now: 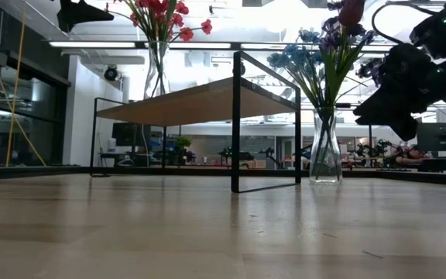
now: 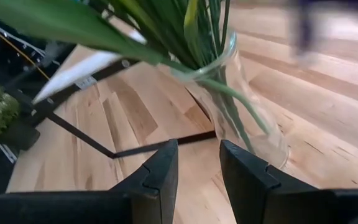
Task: Pick and place flowers into a vace then onto a shelf
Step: Put the transparent vase on the shelf
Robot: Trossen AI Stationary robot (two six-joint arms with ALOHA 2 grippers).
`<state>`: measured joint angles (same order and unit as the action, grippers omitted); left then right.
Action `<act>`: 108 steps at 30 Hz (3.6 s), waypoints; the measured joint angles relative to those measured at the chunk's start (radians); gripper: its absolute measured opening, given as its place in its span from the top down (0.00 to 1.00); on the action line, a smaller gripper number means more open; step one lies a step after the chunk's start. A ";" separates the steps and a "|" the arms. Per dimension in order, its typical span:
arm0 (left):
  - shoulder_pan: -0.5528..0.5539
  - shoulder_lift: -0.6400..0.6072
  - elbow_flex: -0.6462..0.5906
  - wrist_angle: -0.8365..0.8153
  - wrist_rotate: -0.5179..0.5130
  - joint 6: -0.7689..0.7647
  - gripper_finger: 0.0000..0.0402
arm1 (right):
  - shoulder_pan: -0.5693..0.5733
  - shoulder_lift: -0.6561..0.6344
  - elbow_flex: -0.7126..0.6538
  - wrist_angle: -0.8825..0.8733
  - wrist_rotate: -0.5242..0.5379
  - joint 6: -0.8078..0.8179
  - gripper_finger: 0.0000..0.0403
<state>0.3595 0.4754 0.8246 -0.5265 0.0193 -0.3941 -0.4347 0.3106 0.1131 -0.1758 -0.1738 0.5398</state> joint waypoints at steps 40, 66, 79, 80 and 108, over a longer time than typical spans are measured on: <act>0.000 0.000 0.000 0.000 0.000 -0.001 0.11 | 0.010 0.194 0.002 0.069 0.094 -0.180 0.47; 0.000 0.000 0.000 -0.009 0.000 0.004 0.11 | 0.216 0.194 0.002 -0.097 0.099 0.115 0.46; 0.000 0.000 0.000 -0.017 0.000 0.018 0.11 | 0.460 0.194 0.003 -0.186 0.144 0.322 0.46; 0.000 0.000 0.000 -0.017 0.000 0.024 0.11 | 0.473 0.194 0.003 -0.185 0.154 0.324 0.46; 0.000 0.000 0.000 -0.017 0.000 0.023 0.11 | 0.552 0.258 0.002 0.106 0.772 0.239 0.46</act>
<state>0.3593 0.4755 0.8242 -0.5436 0.0191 -0.3710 0.1173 0.5689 0.1146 -0.0700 0.5978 0.7787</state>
